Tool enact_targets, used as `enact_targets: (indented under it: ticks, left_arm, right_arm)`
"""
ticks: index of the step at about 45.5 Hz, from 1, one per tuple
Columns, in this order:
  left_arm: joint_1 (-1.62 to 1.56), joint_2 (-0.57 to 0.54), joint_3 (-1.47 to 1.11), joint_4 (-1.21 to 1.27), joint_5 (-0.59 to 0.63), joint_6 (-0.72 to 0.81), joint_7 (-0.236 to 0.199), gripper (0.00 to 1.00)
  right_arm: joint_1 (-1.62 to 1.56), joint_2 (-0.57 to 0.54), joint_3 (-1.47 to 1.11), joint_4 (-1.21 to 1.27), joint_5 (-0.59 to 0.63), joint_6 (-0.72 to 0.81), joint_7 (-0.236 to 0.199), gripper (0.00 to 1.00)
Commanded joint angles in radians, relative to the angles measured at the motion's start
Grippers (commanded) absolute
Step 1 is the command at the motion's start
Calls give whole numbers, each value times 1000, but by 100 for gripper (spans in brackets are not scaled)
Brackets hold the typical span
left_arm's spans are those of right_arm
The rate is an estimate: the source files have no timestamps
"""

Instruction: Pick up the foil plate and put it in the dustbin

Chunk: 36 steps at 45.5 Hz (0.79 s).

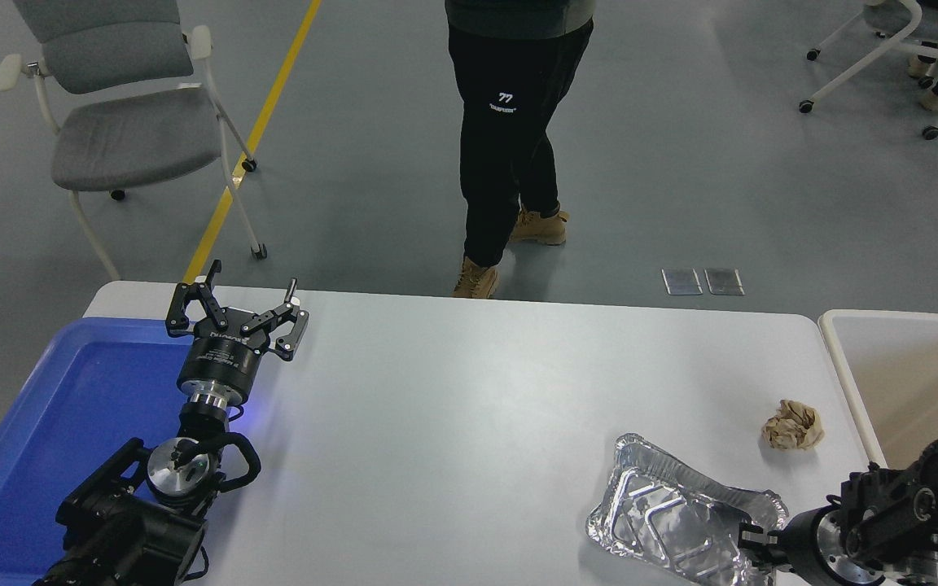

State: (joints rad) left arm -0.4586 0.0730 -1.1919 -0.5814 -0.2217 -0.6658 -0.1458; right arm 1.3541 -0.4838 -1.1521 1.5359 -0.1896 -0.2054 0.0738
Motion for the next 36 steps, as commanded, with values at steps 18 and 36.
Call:
enact_targets:
  ticks: [18, 36]
  left_arm:
    - [0, 1, 0, 0, 1, 0, 0, 99]
    - [0, 1, 0, 0, 1, 0, 0, 99]
  right_arm:
    - [825, -260, -356, 153, -119, 527, 26, 0]
    - [1221, -233, -523, 155, -225, 821, 26, 0]
